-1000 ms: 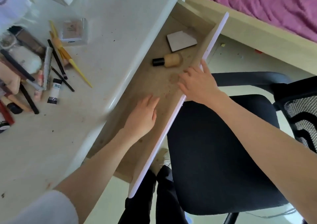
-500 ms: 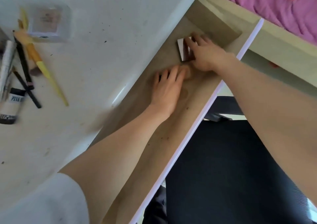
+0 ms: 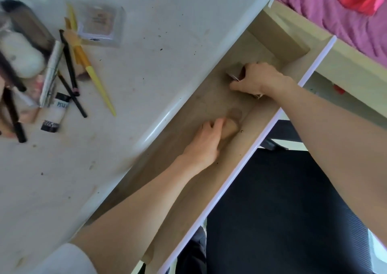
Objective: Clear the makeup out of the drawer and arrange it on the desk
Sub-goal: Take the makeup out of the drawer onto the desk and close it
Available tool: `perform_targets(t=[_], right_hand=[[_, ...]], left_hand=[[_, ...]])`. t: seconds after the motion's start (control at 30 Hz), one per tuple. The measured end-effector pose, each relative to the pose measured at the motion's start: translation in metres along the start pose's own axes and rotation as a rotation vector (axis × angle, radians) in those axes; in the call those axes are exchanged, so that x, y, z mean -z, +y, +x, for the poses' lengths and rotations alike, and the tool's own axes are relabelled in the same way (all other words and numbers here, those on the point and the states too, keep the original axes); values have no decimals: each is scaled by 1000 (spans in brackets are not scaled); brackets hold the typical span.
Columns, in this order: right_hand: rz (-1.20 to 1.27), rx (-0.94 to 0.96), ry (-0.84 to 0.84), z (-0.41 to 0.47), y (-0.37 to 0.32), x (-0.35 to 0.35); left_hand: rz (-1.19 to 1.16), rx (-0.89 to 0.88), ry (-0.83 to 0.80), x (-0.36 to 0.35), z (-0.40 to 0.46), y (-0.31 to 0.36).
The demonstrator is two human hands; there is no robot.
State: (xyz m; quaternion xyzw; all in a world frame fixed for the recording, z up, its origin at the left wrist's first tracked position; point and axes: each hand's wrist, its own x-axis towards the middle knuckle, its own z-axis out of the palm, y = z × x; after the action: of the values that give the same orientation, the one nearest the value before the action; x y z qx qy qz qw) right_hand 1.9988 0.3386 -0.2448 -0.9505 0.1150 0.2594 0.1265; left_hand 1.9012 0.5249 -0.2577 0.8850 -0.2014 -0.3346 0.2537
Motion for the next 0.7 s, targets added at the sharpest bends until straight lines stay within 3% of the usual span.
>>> perform_targets(t=[0.13, 0.23, 0.47, 0.57, 0.7], right_hand=[[-177, 0, -18, -36, -17, 12], [-134, -17, -20, -71, -36, 15], [571, -186, 26, -155, -78, 7], [1135, -223, -134, -183, -105, -2], [1482, -163, -273, -202, -163, -10]], left_hand=[[-118, 52, -32, -4, -46, -10], [-174, 24, 6, -3, -79, -15], [-244, -7, 142, 26, -156, -30], [-240, -53, 208, 50, -188, -41], [-297, 19, 301, 92, -229, -69]])
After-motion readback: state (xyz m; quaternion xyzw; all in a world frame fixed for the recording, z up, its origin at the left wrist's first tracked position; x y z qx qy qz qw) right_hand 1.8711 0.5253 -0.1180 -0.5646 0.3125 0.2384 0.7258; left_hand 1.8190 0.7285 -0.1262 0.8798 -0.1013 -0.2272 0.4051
